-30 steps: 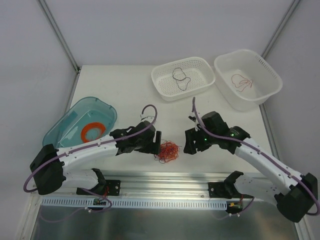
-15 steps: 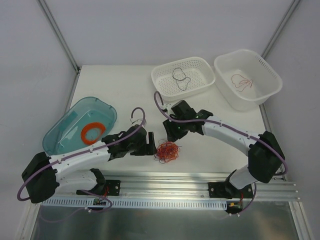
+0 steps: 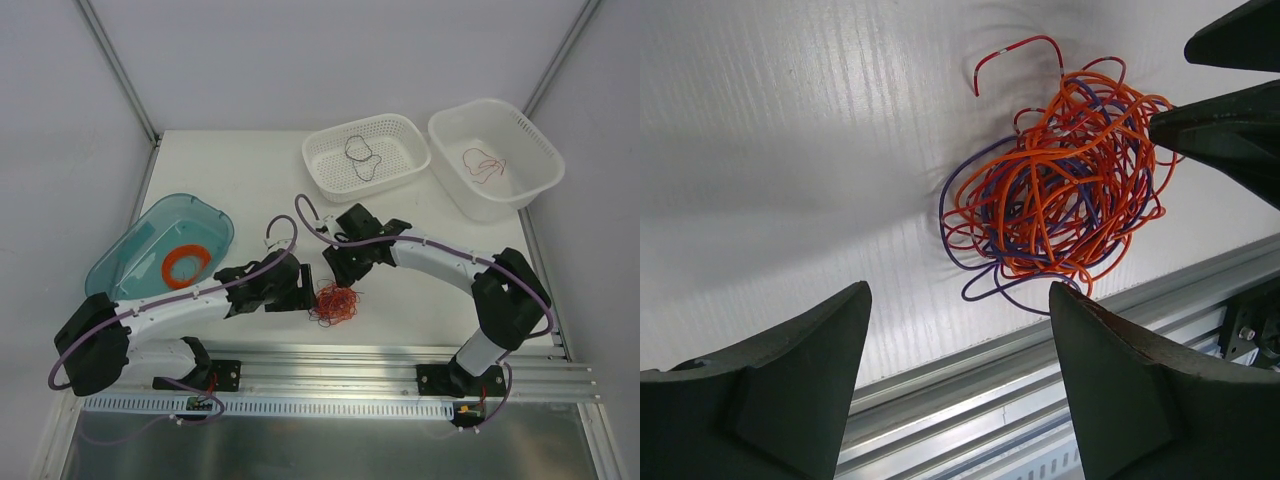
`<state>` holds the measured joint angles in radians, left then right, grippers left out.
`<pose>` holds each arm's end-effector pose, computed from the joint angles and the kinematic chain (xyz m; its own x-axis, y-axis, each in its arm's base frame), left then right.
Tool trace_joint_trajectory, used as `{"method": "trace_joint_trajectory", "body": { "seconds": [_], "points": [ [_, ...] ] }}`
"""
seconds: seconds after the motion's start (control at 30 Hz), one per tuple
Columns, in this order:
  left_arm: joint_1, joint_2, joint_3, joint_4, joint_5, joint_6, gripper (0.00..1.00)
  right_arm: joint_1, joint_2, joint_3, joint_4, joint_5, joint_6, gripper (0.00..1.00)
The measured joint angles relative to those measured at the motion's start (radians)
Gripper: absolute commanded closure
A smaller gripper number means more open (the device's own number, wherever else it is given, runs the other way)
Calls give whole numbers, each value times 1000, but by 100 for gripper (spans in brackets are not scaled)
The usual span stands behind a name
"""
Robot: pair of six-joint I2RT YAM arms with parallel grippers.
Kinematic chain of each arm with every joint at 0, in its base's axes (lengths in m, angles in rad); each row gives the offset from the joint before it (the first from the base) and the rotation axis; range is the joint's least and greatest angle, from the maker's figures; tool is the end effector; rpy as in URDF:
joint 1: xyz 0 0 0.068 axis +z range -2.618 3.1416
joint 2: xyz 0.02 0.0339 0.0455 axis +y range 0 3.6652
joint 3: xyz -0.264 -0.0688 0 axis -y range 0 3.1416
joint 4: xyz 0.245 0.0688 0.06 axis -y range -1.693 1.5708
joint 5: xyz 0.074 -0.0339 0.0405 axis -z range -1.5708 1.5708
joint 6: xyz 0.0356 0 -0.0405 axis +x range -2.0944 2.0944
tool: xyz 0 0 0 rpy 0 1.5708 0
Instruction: Untangle the cables
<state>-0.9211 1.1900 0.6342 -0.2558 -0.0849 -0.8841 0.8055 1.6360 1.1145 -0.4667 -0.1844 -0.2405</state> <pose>0.1458 -0.1869 0.2009 -0.8645 -0.1359 -0.4840 0.1413 0.8583 -0.4933 0.2305 0.2494 0.2159 -0.3763 -0.7298 -0.5708 -0.8942 0.4473 0.0177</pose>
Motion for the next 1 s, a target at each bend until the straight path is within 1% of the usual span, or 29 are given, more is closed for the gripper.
{"method": "trace_joint_trajectory", "body": {
  "seconds": [0.33, 0.4, 0.53, 0.57, 0.67, 0.83, 1.0],
  "points": [
    [0, 22, 13, 13, 27, 1, 27, -26, 39, -43, 50, -40, -15, 57],
    [0, 34, 23, 13, 34, 3, 27, -32, 47, -49, 67, -50, -15, 60],
    [0, 74, 48, 15, 59, 10, 26, -43, 50, -60, 87, -67, -16, 80],
    [0, 85, 55, 15, 60, 10, 26, -45, 50, -61, 90, -68, -15, 89],
    [0, 119, 77, 17, 69, 11, 26, -48, 49, -65, 95, -68, -14, 99],
    [0, 171, 114, 20, 76, 11, 26, -48, 19, -67, 96, -75, 5, 99],
    [0, 219, 157, 26, 76, 10, 26, -48, -79, -95, 110, -84, 84, 99]
  ]
}}
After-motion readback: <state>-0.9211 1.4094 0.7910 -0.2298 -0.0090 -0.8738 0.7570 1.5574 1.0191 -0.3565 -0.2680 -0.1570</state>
